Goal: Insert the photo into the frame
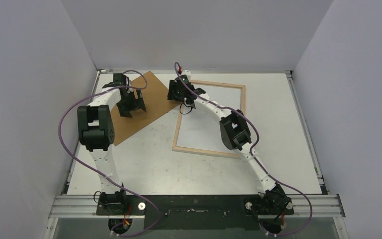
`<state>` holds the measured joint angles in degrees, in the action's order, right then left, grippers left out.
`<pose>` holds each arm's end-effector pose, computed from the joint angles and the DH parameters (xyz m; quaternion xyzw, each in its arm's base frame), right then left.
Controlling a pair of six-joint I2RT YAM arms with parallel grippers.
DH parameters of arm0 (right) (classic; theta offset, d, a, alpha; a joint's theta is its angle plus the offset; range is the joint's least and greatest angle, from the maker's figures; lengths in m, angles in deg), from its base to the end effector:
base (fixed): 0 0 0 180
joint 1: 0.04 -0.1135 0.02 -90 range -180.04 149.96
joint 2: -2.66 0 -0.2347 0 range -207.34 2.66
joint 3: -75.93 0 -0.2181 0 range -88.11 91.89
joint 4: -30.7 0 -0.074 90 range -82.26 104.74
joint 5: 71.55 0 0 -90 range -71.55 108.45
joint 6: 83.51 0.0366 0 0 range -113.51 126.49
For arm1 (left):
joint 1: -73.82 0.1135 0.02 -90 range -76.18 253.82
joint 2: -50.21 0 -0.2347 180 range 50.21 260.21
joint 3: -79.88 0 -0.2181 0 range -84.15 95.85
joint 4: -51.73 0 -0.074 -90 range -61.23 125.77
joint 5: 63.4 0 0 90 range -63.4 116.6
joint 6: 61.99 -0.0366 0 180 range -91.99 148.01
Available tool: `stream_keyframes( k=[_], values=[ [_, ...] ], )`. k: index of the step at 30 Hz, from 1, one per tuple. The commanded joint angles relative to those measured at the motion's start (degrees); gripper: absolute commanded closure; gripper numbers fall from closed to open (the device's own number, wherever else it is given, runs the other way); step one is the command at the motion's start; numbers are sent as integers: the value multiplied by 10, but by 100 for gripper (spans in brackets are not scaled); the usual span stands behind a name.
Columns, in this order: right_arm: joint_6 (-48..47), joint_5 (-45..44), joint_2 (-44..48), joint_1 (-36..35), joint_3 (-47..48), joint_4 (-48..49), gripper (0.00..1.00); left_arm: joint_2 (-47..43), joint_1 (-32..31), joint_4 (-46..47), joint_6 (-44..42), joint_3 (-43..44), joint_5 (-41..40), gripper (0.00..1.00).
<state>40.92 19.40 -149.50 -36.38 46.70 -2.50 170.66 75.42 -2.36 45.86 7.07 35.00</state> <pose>0.4319 0.3185 0.1550 -0.0186 0.8851 0.2752 0.3748 0.3937 0.0056 0.1641 -0.1510 0.9663 -0.0988 0.1837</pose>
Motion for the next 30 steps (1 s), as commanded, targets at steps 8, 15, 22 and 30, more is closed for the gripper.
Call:
stream_keyframes(
  k=[8,15,22,30],
  values=[
    [-15,-104,-13,9,60,-186,41,-28,2,-10,26,6,2,19],
    [18,16,-24,14,43,-110,41,-24,2,-10,28,1,14,20],
    [80,103,-32,26,18,-80,41,-18,2,-14,28,3,15,20],
    [77,215,3,26,-16,-85,41,-6,2,-18,34,3,21,20]
  ],
)
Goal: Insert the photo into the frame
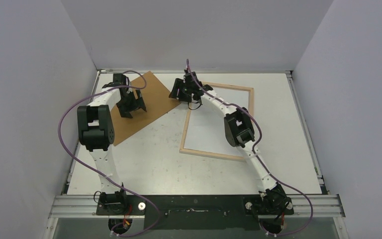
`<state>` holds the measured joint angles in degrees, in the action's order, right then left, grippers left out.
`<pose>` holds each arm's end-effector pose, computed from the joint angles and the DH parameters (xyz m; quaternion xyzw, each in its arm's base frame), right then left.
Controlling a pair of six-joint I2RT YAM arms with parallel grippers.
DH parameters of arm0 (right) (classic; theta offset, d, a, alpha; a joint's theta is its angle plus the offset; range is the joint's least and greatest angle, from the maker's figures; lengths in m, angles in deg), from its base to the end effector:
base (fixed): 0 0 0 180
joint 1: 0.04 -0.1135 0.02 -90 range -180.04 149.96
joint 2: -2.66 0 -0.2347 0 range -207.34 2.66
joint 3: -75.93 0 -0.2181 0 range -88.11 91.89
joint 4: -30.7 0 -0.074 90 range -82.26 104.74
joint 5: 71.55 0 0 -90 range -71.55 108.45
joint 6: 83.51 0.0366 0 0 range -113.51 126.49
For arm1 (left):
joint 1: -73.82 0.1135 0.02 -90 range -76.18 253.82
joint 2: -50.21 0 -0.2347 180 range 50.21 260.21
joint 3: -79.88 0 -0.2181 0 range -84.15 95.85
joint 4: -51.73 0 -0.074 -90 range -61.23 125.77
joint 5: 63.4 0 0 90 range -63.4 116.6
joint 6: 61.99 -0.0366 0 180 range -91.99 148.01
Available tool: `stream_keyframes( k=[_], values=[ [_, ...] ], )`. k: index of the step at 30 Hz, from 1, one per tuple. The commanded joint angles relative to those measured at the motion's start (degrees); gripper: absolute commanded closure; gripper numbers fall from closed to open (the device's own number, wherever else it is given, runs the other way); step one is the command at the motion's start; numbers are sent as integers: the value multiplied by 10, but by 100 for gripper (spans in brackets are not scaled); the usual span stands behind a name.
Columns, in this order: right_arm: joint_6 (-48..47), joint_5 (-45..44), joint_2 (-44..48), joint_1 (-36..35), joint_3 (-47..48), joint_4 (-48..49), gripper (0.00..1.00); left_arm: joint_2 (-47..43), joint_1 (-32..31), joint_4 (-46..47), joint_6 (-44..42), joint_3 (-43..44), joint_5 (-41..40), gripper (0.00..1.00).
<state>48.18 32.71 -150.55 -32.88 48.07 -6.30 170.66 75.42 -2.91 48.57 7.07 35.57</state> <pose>0.4436 0.2970 0.1477 0.0146 0.8936 0.3519 0.2782 0.3927 0.0053 0.1637 -0.1733 0.9631 -0.1072 0.1758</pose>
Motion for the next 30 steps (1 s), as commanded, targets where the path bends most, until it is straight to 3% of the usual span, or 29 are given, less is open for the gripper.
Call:
stream_keyframes(
  k=[1,8,20,30],
  values=[
    [0,94,18,-11,-33,-53,41,-6,1,-13,7,2,16,20],
    [0,148,50,-18,-75,-88,42,-11,-4,-18,12,-20,1,21],
    [52,189,127,-37,-195,-56,43,-73,-12,4,45,-144,-18,24],
    [9,145,168,-42,-193,-134,43,-139,-29,6,56,-195,-15,25]
  ],
)
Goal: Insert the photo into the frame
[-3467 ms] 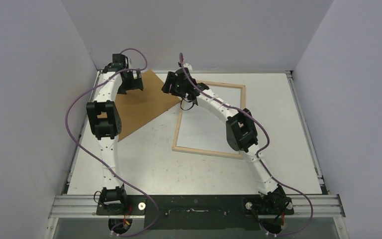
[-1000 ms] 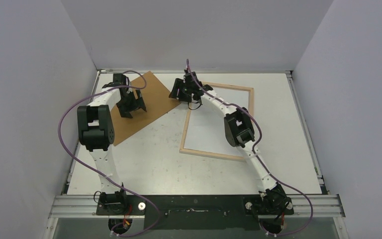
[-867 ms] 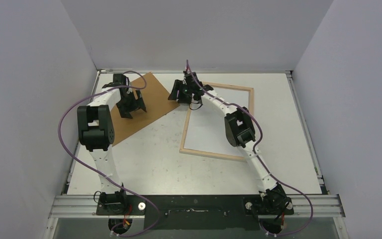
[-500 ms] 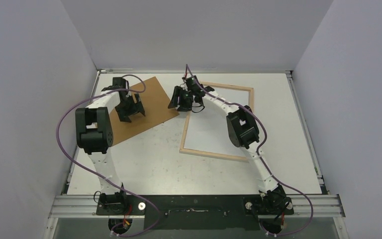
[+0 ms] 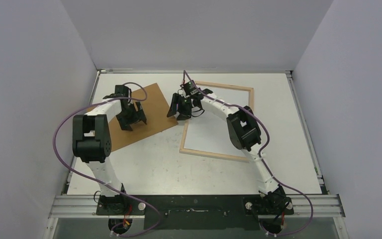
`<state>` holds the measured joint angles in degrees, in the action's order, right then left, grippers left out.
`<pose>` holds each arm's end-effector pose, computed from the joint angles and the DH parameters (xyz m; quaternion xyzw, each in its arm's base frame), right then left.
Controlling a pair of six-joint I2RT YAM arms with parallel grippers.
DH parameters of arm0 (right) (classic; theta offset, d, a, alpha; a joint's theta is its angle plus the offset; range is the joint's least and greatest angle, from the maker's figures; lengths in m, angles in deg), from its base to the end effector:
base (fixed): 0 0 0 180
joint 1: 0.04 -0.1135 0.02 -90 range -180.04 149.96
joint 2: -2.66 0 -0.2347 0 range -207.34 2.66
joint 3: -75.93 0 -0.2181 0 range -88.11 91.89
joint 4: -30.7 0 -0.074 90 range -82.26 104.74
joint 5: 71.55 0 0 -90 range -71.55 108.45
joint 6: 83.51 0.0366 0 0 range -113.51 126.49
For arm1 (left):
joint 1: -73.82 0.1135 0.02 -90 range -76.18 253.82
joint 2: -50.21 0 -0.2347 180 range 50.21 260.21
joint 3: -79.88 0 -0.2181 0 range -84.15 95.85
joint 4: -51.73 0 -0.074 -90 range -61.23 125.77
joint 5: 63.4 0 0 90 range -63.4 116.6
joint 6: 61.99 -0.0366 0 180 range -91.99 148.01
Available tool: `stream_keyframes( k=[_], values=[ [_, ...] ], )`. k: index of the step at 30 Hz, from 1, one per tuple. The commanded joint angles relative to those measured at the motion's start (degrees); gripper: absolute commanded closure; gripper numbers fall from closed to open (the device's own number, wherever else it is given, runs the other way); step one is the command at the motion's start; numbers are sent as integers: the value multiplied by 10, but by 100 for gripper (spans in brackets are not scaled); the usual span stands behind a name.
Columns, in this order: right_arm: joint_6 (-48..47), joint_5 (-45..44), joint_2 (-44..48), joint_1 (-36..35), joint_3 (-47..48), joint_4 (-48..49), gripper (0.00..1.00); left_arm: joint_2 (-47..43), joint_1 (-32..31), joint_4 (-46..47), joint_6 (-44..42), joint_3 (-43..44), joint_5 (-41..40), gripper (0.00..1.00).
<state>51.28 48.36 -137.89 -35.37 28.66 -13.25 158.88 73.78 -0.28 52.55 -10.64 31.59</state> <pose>0.3833 0.2940 0.1499 -0.0089 0.9167 0.3902 0.0852 0.3367 -0.0034 0.1596 -0.2022 0.9647 -0.0767 0.1503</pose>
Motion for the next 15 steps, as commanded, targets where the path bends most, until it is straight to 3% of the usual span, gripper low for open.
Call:
stream_keyframes(
  k=[1,6,10,15],
  values=[
    [-34,-25,43,-17,6,-79,43,-27,-13,-21,16,-19,26,25],
    [-84,-102,37,-20,32,-138,42,-59,-18,-39,28,-14,17,25],
    [-101,-143,33,-20,36,-146,42,-87,-17,-60,41,-16,-41,23],
    [-112,-156,31,-19,37,-147,40,-82,43,-111,47,36,-128,13]
  ],
)
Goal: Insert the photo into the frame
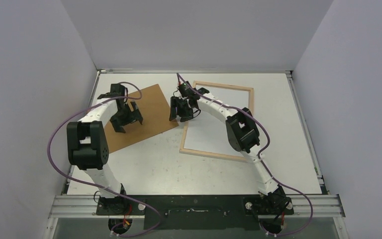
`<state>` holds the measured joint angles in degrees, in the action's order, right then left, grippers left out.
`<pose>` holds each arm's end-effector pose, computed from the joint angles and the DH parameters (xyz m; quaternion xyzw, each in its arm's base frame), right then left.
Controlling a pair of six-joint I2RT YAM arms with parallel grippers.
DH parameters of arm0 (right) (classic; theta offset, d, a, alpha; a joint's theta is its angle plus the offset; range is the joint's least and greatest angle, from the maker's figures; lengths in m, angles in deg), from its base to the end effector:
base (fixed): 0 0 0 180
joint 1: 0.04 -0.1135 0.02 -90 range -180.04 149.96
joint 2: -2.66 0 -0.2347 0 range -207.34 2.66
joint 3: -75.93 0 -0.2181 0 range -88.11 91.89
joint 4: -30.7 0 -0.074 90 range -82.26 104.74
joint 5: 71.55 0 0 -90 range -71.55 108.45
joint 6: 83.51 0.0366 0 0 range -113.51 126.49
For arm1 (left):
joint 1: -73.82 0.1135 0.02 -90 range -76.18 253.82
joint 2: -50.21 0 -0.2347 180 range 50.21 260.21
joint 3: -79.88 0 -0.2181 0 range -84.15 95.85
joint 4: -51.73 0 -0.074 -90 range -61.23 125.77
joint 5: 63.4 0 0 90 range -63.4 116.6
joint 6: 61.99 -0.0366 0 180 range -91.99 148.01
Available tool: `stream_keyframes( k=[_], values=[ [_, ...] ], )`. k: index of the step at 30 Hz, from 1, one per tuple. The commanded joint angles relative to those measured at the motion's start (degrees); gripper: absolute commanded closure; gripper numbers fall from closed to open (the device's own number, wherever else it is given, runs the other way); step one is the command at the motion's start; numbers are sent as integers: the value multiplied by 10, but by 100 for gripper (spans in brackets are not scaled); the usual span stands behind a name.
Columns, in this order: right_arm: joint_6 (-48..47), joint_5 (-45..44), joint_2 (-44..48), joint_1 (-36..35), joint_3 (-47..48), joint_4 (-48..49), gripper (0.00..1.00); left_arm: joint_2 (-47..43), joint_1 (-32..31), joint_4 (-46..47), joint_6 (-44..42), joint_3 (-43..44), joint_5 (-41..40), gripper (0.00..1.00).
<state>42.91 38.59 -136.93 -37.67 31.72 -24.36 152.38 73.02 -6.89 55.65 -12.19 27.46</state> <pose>0.3664 0.2984 0.1584 -0.0569 0.9479 0.2936 0.1096 0.3134 -0.0049 0.1836 -0.2284 0.9621 -0.0438 0.1426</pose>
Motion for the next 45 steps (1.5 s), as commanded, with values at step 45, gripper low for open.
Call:
stream_keyframes(
  k=[45],
  values=[
    [38,54,1,41,-43,60,29,-94,261,173,111,-204,-72,8]
  ],
)
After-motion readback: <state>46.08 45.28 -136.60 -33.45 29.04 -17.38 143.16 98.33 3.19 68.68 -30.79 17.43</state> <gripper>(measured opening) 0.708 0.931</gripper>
